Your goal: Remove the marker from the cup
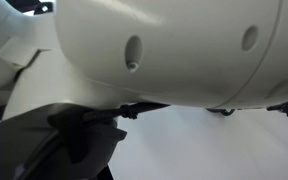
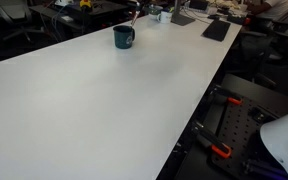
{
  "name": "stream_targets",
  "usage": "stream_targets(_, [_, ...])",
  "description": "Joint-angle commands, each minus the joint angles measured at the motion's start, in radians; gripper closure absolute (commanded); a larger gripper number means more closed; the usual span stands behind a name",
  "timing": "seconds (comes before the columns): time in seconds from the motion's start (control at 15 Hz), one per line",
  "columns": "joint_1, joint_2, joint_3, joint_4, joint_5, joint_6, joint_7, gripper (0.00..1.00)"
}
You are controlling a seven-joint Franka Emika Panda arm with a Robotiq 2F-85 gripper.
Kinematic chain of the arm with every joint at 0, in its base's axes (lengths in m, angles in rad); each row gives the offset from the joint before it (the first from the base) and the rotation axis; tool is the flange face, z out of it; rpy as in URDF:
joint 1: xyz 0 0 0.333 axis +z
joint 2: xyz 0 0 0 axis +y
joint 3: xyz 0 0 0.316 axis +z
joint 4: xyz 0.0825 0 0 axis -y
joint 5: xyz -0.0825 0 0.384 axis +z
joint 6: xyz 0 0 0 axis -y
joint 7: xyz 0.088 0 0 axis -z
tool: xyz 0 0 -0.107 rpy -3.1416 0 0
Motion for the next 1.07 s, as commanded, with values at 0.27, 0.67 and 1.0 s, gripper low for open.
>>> stream_targets(0.27, [-0.017, 0.043, -0.016, -0.001, 0.005, -0.011, 0.026, 0.95])
stream_targets(0.67, [-0.048, 0.022, 0.013, -0.082, 0.016, -0.039, 0.054, 0.95])
stream_targets(1.0, [-0.071, 0.028, 0.041, -0.114, 0.028, -0.139, 0.114, 0.95])
